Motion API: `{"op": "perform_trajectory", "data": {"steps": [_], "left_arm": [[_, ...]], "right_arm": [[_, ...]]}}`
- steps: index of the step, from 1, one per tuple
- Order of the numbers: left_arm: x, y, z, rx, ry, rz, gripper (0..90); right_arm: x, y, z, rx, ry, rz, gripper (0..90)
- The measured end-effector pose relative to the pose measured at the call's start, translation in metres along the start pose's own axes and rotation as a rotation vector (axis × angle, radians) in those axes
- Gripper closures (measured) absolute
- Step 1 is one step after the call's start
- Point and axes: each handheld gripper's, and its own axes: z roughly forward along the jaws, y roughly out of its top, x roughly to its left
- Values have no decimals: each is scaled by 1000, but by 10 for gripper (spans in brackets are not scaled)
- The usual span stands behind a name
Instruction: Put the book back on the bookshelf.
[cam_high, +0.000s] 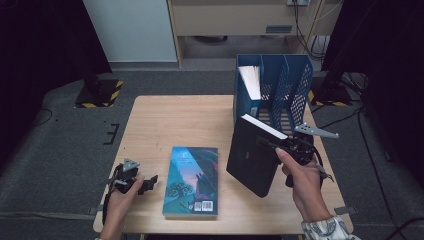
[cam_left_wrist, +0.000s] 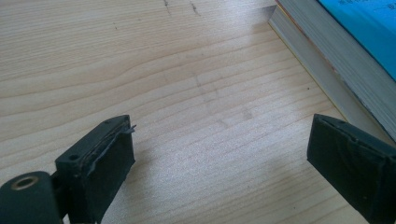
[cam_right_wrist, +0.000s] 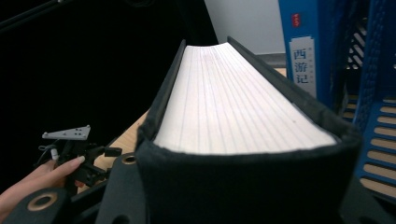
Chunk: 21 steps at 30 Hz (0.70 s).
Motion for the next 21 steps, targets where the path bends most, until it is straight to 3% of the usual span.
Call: {"op": "perform_trajectory", "data": {"steps": [21], "left_arm": [[-4,-3,3,34,-2,20,64]], "right_arm": [[-18,13,-33,-79,-30,72,527]]}}
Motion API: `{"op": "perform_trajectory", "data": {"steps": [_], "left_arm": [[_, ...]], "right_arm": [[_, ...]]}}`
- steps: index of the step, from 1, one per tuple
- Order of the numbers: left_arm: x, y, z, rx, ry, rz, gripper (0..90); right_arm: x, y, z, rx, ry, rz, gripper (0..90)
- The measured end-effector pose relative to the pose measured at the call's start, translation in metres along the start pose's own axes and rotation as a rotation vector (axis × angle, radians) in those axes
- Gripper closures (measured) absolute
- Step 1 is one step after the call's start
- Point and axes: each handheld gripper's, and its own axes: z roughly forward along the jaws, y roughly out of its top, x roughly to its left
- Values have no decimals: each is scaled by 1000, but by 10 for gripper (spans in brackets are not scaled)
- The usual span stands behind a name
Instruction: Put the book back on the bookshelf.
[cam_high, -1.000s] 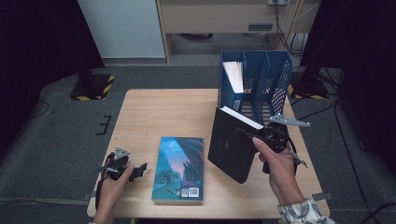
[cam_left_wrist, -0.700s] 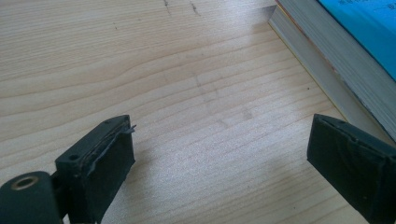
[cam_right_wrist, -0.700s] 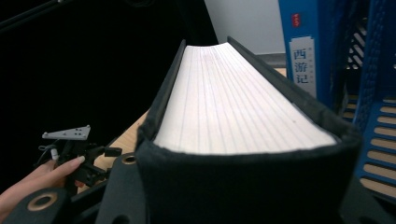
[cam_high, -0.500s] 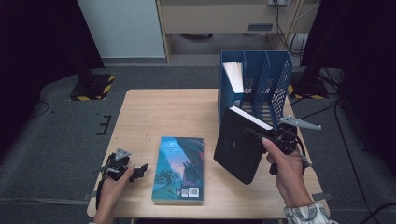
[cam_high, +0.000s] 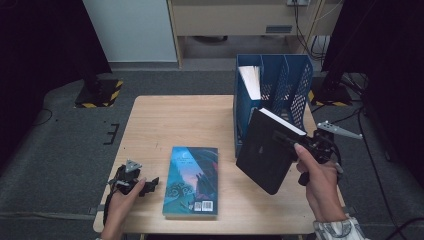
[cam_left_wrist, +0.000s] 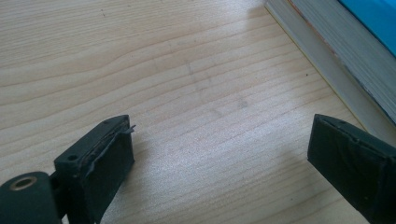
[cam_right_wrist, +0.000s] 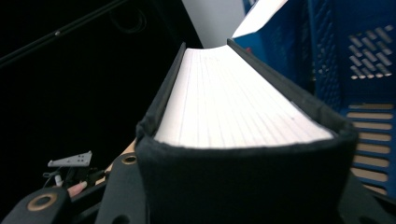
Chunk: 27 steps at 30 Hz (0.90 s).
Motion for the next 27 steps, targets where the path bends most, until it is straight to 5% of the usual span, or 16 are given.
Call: {"op": "perform_trajectory", "data": {"steps": [27], "left_arm": [[-5,-5,3,-20,20,47,14]], "right_arm": [[-16,40,-27,-82,-94,31,526]]}}
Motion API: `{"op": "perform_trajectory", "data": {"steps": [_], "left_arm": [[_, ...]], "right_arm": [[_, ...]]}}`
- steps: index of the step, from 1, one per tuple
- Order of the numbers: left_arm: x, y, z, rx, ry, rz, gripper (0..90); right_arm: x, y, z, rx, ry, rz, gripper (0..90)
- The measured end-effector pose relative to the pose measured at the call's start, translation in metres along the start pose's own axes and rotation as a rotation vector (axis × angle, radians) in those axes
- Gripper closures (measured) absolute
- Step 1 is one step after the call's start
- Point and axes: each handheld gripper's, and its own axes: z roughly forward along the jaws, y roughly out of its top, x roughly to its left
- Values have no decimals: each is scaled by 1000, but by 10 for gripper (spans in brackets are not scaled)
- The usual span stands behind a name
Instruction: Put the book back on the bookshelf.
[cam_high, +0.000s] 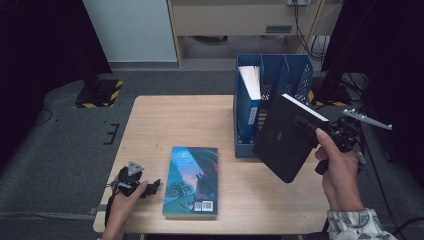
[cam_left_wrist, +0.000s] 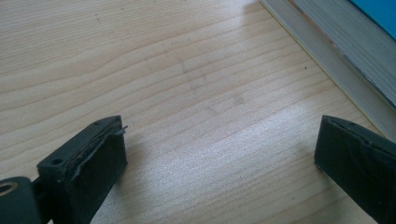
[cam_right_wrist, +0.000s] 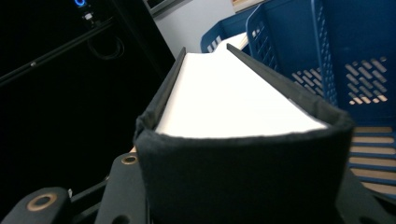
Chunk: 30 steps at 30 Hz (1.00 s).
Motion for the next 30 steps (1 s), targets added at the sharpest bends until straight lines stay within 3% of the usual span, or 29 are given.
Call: {"op": "perform_trajectory", "data": {"steps": [19,30], "left_arm": [[0,0,1,1,-1,0,5],[0,0,1,3,-4,1,3]], "right_arm": [[-12,31,2,-12,-78,11,526],[-21,52,12,-22,-138,-20,526]]}}
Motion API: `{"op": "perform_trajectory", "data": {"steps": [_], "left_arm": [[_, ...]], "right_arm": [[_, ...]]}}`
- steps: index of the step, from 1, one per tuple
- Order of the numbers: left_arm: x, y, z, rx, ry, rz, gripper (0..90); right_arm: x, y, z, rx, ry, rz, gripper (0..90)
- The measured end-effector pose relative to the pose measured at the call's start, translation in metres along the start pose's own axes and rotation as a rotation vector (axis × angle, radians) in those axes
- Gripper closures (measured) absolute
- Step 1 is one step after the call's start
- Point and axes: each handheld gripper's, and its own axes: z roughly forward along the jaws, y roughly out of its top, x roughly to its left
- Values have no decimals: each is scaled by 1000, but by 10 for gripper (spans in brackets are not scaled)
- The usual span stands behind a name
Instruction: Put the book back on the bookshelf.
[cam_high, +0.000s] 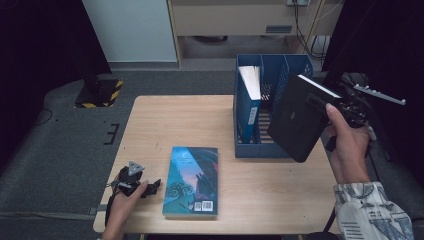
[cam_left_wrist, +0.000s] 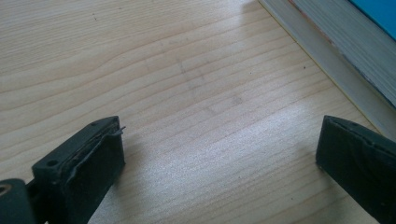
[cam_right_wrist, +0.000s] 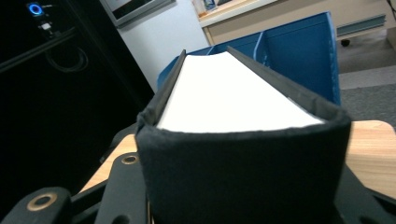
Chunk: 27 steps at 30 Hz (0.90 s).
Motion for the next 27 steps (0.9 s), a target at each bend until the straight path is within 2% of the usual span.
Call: {"op": "perform_trajectory", "data": {"steps": [15,19,27], "left_arm": [[0,0,0,1,-2,4,0],[0,1,1,2,-3,6,0],[-1,1,1,2,-4,9,0]], "right_arm": [[-33,11,1,-5,-108,-3,527],[-41,15,8,-4,-155,-38,526],[-54,18,31,-1,-205,-44,527]]}}
